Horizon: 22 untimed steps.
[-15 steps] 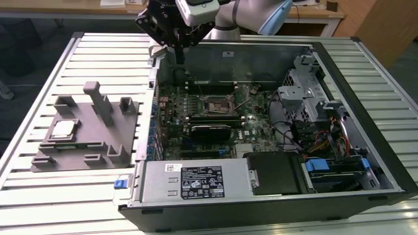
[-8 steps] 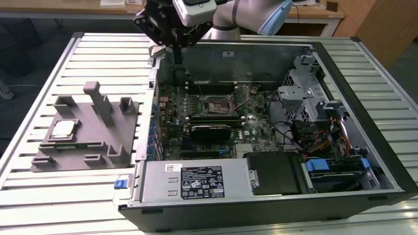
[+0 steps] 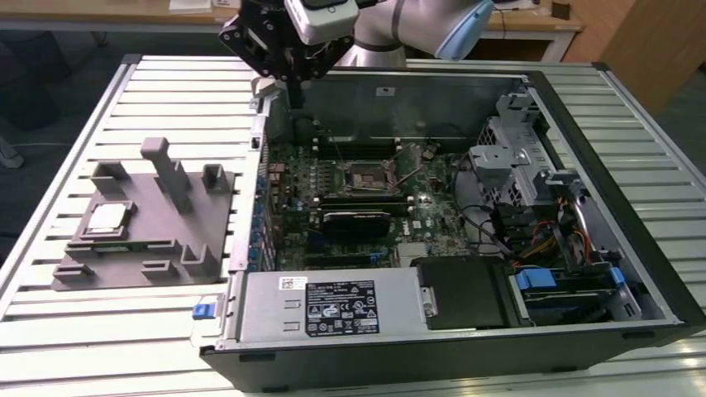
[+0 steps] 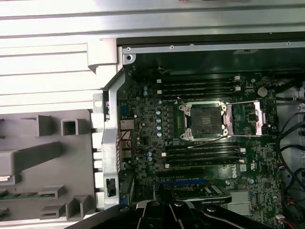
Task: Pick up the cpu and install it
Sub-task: 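Reach for the cpu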
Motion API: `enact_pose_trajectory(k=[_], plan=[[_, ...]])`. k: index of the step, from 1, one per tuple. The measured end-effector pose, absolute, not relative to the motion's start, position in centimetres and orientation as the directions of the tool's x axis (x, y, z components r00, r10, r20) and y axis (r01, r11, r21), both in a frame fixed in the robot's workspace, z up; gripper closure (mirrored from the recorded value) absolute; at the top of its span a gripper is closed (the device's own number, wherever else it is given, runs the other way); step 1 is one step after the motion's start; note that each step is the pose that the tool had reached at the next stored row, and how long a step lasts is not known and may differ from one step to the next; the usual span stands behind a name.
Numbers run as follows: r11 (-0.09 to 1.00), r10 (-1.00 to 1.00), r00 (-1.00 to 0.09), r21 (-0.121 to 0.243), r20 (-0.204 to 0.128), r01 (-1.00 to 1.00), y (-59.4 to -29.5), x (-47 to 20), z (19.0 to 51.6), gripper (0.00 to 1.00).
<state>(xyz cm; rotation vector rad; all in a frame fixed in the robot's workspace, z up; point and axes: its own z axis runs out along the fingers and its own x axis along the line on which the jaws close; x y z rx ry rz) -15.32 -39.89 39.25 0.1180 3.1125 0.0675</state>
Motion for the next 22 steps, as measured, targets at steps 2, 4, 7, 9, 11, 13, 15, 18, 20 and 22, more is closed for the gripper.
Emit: enact_pose_trajectory(k=[2, 4, 7, 9, 11, 13, 15, 18, 20, 22], plan=[[0.996, 0.076, -0.997, 0.044, -0.024, 0.075, -39.9, -15.5, 39.2, 0.89], [0.996, 0.076, -0.997, 0.044, -0.024, 0.075, -39.9, -15.7, 39.2, 0.89], [0.996, 0.076, -0.997, 0.044, -0.024, 0.075, -39.9, -16.0, 39.2, 0.89], [0.996, 0.076, -0.997, 0.044, -0.024, 0.075, -39.9, -16.2, 39.2, 0.89], [0.996, 0.076, -0.997, 0.044, -0.024, 0.075, -39.9, -16.5, 39.2, 0.89], [0.996, 0.076, -0.997, 0.044, -0.024, 0.075, -39.9, -16.7, 39.2, 0.89], [0.996, 0.076, -0.997, 0.044, -0.025, 0.075, -39.9, -17.1, 39.2, 0.89], [0.996, 0.076, -0.997, 0.044, -0.024, 0.075, -39.9, -17.6, 39.2, 0.89], [0.996, 0.076, -0.997, 0.044, -0.024, 0.075, -39.9, -17.8, 39.2, 0.89], [0.996, 0.076, -0.997, 0.044, -0.024, 0.075, -39.9, -18.1, 39.2, 0.89]])
